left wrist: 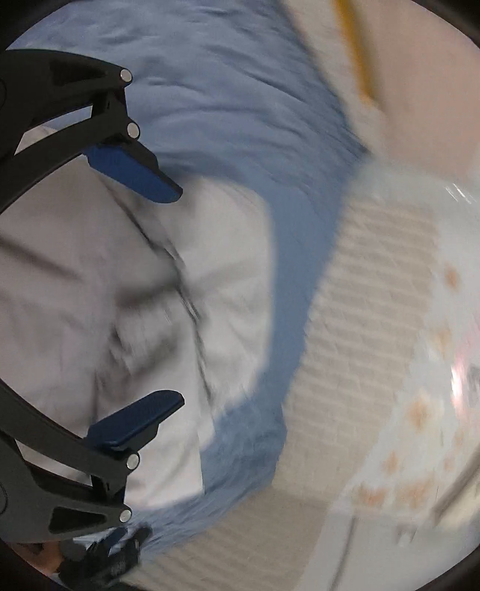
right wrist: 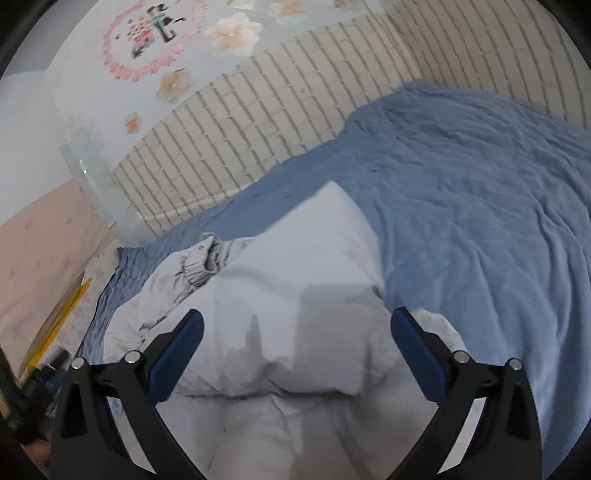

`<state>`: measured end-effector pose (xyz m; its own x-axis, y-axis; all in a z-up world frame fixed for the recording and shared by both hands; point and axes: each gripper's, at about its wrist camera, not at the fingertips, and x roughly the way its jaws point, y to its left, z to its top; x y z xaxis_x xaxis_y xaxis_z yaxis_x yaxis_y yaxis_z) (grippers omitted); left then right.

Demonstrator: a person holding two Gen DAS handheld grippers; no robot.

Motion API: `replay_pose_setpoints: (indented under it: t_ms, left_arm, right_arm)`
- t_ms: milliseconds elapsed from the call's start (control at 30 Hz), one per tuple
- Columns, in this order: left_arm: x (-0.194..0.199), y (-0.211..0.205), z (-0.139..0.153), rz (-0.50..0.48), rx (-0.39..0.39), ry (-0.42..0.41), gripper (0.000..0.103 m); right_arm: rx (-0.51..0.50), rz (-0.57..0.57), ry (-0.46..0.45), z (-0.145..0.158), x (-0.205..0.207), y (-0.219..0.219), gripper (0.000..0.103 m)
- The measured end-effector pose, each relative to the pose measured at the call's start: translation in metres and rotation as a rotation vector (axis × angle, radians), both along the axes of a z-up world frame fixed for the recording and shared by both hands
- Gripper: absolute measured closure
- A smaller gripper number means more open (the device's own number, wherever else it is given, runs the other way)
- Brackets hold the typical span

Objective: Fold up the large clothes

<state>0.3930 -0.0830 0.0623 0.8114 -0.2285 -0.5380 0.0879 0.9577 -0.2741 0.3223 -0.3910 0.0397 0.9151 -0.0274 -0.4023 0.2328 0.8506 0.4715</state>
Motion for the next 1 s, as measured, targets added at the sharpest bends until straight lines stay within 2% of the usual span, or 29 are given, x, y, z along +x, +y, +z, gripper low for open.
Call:
replay_pose_setpoints:
  t_ms: [33, 100, 167, 200, 267, 300, 367, 433, 467, 500, 533, 600, 633, 667, 700, 833, 900, 1000]
  left_arm:
    - [0.004, 0.016, -0.009, 0.024, -0.028, 0.034, 0.003]
    - [-0.002, 0.050, -0.025, 0.051, -0.046, 0.048, 0.003]
    - [-0.013, 0.066, -0.038, 0.060, -0.044, 0.029, 0.003]
    - [-0.014, 0.074, -0.037, 0.060, -0.042, 0.019, 0.003]
    - [-0.013, 0.079, -0.040, 0.072, -0.040, 0.031, 0.003]
    - [-0.025, 0.086, -0.056, 0.064, -0.051, 0.039, 0.003]
    - [-0.024, 0.093, -0.056, 0.060, -0.065, 0.053, 0.003]
    - [-0.022, 0.093, -0.064, 0.063, -0.075, 0.059, 0.003]
    - [-0.020, 0.091, -0.068, 0.074, -0.067, 0.073, 0.003]
    - [-0.020, 0.095, -0.075, 0.086, -0.060, 0.087, 0.003]
    - [-0.018, 0.098, -0.079, 0.091, -0.062, 0.099, 0.003]
    - [-0.016, 0.103, -0.086, 0.094, -0.085, 0.122, 0.003]
    - [-0.016, 0.106, -0.087, 0.099, -0.093, 0.125, 0.003]
    - [-0.016, 0.111, -0.087, 0.109, -0.101, 0.124, 0.003]
    - [-0.018, 0.115, -0.085, 0.124, -0.102, 0.118, 0.003]
    - [-0.026, 0.130, -0.077, 0.188, -0.147, 0.085, 0.003]
    - [-0.028, 0.132, -0.076, 0.189, -0.181, 0.084, 0.003]
    - [-0.031, 0.126, -0.071, 0.161, -0.170, 0.076, 0.003]
  right_arm:
    - [-0.020, 0.016, -0.007, 0.003, 0.005, 0.006, 0.002]
    - [-0.069, 0.056, -0.020, 0.012, 0.019, 0.019, 0.002]
    - [-0.120, 0.112, -0.009, 0.023, 0.043, 0.037, 0.002]
    - [-0.122, 0.127, 0.000, 0.028, 0.057, 0.044, 0.002]
    - [-0.057, 0.192, -0.007, 0.040, 0.099, 0.056, 0.003]
    - [-0.041, 0.220, 0.008, 0.044, 0.121, 0.061, 0.006]
    - [-0.109, 0.253, 0.098, 0.049, 0.168, 0.078, 0.011]
    - [-0.290, 0.297, 0.217, 0.048, 0.213, 0.108, 0.019]
    - [-0.326, 0.309, 0.258, 0.044, 0.227, 0.116, 0.020]
    - [-0.325, 0.322, 0.293, 0.039, 0.239, 0.120, 0.026]
    - [-0.276, 0.338, 0.322, 0.032, 0.252, 0.120, 0.040]
    - [-0.142, 0.362, 0.316, 0.021, 0.261, 0.113, 0.054]
    - [-0.100, 0.377, 0.312, 0.017, 0.262, 0.111, 0.067]
    - [-0.100, 0.382, 0.305, 0.019, 0.261, 0.108, 0.076]
    - [-0.122, 0.379, 0.281, 0.025, 0.255, 0.108, 0.098]
    - [-0.183, 0.372, 0.088, 0.077, 0.202, 0.103, 0.099]
    - [-0.292, 0.350, -0.002, 0.106, 0.164, 0.105, 0.099]
    - [-0.309, 0.319, -0.084, 0.132, 0.116, 0.090, 0.099]
